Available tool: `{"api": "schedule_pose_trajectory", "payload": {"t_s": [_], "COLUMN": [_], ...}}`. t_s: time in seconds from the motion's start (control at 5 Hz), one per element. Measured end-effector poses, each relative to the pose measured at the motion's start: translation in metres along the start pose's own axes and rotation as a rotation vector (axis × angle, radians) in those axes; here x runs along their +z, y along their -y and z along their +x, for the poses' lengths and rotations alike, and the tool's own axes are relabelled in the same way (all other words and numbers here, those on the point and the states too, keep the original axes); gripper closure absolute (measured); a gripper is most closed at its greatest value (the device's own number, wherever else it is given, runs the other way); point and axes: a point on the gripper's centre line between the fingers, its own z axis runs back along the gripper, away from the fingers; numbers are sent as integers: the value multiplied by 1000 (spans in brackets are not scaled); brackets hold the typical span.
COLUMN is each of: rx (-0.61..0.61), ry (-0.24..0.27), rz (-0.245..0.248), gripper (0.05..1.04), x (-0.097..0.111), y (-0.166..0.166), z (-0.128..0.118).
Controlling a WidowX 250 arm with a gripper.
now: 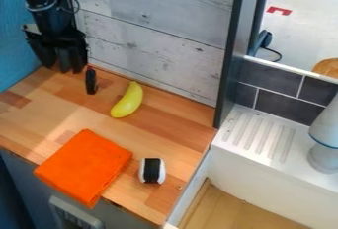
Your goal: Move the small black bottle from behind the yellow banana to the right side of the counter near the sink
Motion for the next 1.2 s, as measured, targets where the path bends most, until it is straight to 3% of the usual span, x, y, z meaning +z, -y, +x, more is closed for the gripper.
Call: {"api": "schedule_pose_trajectory", "payload": {"t_s": [0.4, 0.8, 1.2], "rx": [66, 90, 102], "ry": [5, -22, -34], "rz": [48, 42, 42], "gripper": [87, 87, 87], "x": [-34, -57, -68], "y": [-9, -13, -18], "z": [31, 43, 56]}}
